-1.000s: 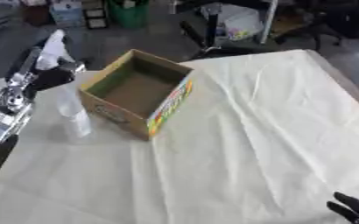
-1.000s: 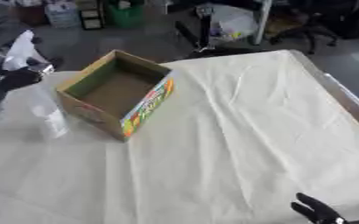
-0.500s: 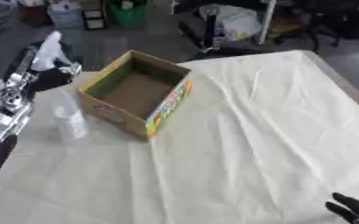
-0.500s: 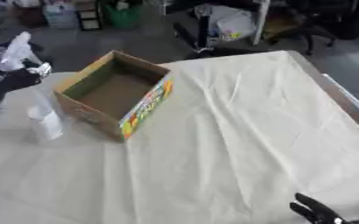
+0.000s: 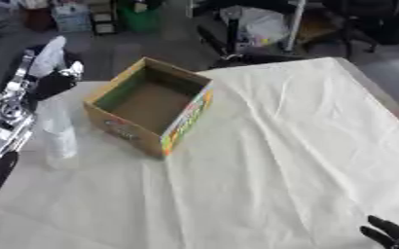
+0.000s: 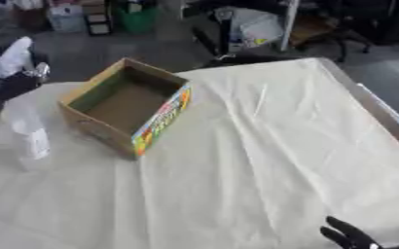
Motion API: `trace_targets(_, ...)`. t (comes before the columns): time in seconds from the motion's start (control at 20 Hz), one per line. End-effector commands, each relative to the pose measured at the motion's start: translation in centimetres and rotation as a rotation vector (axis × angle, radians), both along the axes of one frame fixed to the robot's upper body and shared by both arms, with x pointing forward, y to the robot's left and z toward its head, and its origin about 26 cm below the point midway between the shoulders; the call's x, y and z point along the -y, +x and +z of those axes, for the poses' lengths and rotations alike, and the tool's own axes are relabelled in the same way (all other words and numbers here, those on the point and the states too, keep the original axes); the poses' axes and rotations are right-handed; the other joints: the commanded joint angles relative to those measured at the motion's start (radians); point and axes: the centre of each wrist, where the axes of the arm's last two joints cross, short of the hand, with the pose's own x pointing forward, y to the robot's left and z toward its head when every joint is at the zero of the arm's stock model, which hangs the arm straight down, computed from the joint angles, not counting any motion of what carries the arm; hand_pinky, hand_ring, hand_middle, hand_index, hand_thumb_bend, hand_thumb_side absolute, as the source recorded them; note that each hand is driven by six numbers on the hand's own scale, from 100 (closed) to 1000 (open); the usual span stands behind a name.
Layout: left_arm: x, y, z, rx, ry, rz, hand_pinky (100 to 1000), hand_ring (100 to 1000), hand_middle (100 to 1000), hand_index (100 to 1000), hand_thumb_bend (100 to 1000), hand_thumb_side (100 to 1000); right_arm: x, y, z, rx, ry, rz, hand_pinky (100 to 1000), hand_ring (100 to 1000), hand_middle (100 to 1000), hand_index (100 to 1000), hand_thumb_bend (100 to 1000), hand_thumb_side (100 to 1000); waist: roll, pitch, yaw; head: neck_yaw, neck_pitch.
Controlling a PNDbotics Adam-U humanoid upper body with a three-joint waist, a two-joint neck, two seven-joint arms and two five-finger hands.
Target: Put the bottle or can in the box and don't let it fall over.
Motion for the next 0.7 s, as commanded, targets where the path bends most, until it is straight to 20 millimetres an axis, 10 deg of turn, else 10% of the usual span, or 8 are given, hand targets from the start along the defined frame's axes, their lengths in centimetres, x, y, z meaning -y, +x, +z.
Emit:
trace_targets(0.05, -0.6, -0.9, 3.6, 0.1, 0.025, -0.02, 676, 410, 100, 405, 100, 100, 0.2, 0.0, 0.3, 0.017, -0.018, 0.008, 748, 1000, 1000, 1000, 100, 470, 0.0, -0.008, 0.003, -0.004, -0.011)
trace_targets(0.7, 1.7, -1.4, 10.8, 0.29, -0.091, -0.182, 666, 397, 100, 406, 100, 100, -0.2, 0.1, 0.4, 0.019, -0.021, 0.027, 746, 1000, 1000, 1000, 100, 470, 0.001, -0.006, -0.021, 0.01, -0.017)
